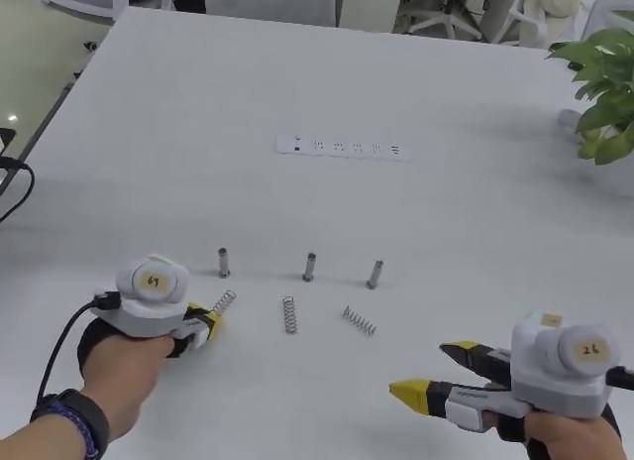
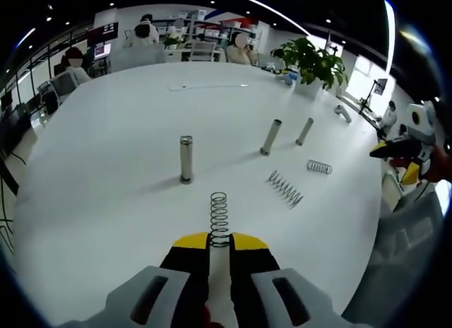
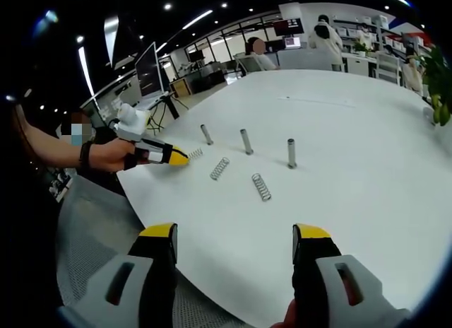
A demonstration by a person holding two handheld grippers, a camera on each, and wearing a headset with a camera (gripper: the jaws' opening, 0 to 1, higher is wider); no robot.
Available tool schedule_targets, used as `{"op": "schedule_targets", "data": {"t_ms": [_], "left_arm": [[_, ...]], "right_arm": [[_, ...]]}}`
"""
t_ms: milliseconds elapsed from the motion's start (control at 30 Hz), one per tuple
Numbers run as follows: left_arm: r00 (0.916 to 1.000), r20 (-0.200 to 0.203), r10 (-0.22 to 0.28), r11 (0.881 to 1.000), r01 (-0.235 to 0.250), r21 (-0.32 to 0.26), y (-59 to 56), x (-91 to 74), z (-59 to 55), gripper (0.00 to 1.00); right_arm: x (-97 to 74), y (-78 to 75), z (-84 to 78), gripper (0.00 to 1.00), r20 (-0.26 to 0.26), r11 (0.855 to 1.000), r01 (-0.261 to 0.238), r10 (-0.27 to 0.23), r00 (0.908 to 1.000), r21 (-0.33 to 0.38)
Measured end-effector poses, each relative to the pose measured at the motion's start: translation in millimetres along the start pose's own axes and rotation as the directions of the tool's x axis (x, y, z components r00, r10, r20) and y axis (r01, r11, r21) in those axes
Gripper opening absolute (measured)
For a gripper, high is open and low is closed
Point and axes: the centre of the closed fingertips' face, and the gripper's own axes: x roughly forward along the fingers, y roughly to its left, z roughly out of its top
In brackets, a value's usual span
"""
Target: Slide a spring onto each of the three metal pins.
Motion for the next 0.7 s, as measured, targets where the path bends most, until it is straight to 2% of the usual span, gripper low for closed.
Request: {"op": "schedule_targets", "data": {"t_ms": [433, 700], "left_arm": [[0.9999, 0.014, -0.008, 0.999, 0.007, 0.039, 1.5, -19.5, 4.2, 0.02], [0.9993, 0.018, -0.034, 0.996, 0.033, 0.081, -5.8, -29.6, 6.0, 0.02]], "right_arm": [[9.4, 11.0, 2.7, 0.64, -0.006, 0.999, -0.041, 0.041, 0.9992, -0.016], [16.4, 19.3, 0.0, 0.63, -0.012, 0.997, -0.073, 0.073, 0.9973, -0.017]]}}
